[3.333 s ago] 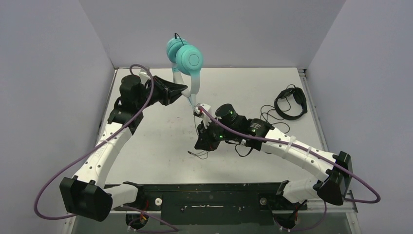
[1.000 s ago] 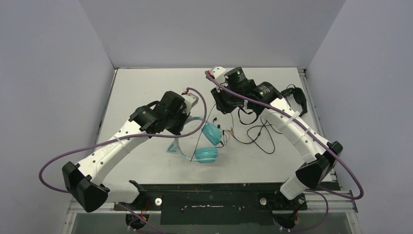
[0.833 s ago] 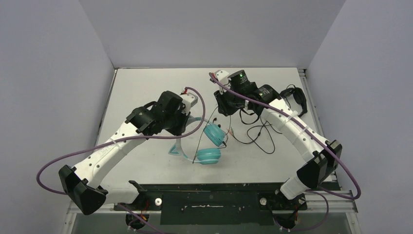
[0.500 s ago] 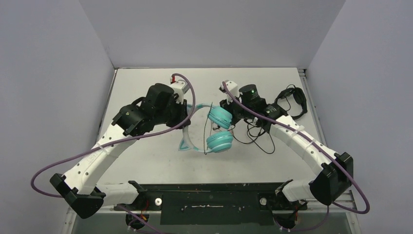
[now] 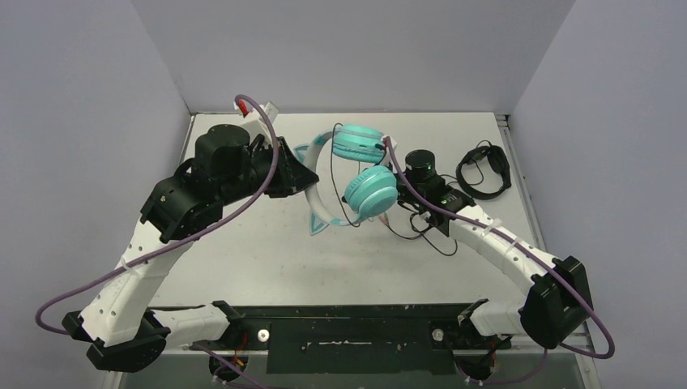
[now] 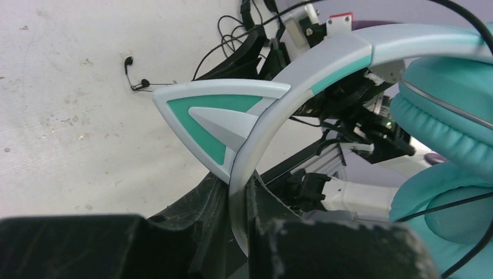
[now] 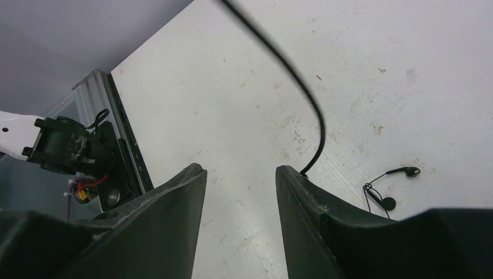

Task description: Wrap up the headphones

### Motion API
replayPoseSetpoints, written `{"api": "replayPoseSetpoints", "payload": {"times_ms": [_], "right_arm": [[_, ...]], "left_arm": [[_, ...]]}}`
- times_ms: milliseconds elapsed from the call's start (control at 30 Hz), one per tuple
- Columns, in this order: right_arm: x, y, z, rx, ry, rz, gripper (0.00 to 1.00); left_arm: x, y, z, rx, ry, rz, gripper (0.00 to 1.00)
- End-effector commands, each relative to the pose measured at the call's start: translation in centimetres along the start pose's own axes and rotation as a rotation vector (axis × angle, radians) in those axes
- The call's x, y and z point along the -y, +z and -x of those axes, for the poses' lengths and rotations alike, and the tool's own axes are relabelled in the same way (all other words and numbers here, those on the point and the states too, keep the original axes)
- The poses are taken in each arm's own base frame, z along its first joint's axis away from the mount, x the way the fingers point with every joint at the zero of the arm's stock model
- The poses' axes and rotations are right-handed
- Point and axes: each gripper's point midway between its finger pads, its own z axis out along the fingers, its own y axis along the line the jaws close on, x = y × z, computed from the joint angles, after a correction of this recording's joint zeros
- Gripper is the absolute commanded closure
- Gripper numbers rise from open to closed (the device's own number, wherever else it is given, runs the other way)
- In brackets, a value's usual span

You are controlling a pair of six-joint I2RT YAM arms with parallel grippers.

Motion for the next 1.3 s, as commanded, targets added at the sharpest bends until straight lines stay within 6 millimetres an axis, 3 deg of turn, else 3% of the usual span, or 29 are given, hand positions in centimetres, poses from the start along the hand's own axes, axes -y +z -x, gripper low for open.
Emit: {"api": "replayPoseSetpoints", "payload": {"times_ms": [0, 233, 467, 667, 1033, 1200, 1267], "right_arm": [[-1.7, -0.8, 3.2, 0.136, -0.075, 0.066, 0.51], [-0.8, -0.5, 2.2, 0.131, -0.073, 0.035, 0.40], [0.5, -1.3, 1.9, 0.156, -0.077, 0.000, 0.40], [1.5, -1.5, 2.5, 0.175, -0.118, -0.011, 0.23], [-0.8, 1.2, 1.7, 0.136, -0.193, 0.196, 0.18], [-0.1, 3.1, 1.2, 0.137, -0.218, 0.190, 0.18], [0.4, 3.7, 1.5, 0.153, -0.212, 0.178, 0.25]], "left_arm": [[4.0, -1.8, 4.0, 0.127, -0.131, -0.123, 1.00], [6.0, -3.3, 6.0, 0.189, -0.188, -0.190, 1.00], [6.7, -3.8, 7.4, 0.226, -0.208, -0.195, 1.00], [6.7, -3.9, 7.6, 0.228, -0.212, -0.187, 1.00], [6.7, -3.8, 8.0, 0.219, -0.242, -0.158, 1.00], [7.0, -3.6, 8.1, 0.205, -0.266, -0.159, 1.00], [7.2, -3.6, 8.0, 0.198, -0.276, -0.163, 1.00]]}}
